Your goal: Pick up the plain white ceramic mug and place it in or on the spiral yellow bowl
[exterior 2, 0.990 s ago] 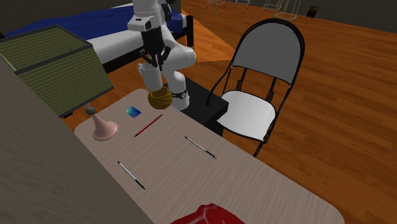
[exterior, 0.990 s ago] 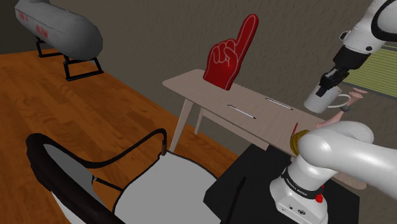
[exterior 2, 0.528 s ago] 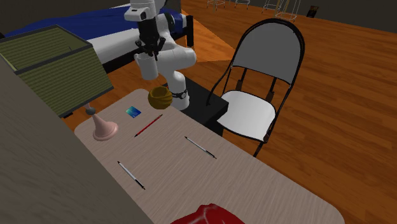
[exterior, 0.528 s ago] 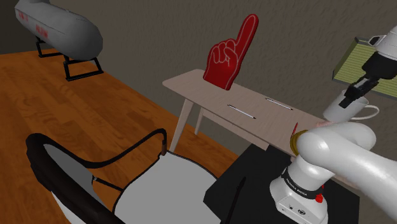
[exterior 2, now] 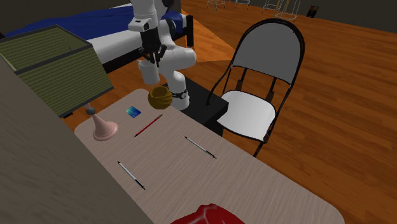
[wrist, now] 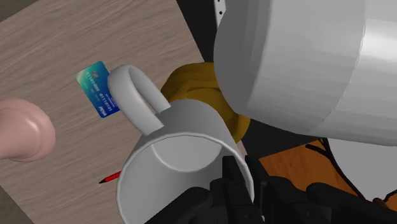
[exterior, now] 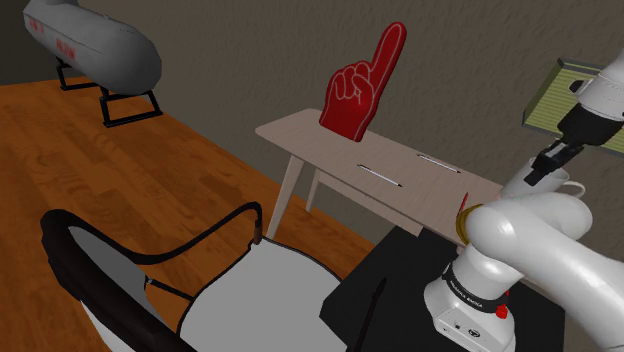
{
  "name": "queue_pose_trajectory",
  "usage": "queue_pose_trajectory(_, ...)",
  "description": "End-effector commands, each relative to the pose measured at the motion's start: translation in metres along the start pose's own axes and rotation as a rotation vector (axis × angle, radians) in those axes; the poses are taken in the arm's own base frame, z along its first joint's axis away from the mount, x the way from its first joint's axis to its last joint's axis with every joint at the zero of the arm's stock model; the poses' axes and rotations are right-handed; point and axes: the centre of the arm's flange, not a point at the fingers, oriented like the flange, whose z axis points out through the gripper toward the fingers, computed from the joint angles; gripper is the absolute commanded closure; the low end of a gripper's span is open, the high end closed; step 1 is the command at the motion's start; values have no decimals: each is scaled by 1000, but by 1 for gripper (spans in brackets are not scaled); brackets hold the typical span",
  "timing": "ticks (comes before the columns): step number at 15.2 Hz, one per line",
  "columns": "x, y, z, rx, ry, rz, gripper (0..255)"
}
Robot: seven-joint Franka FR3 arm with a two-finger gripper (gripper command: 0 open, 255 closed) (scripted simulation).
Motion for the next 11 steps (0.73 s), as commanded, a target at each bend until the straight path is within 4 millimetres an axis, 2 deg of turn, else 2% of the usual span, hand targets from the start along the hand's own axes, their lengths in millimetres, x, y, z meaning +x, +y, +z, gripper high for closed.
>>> queue_pose_trajectory(1, -1, 0, 11, 0, 0, 0, 255)
queue_pose_trajectory(11, -6, -2, 66, 0, 0, 0, 255)
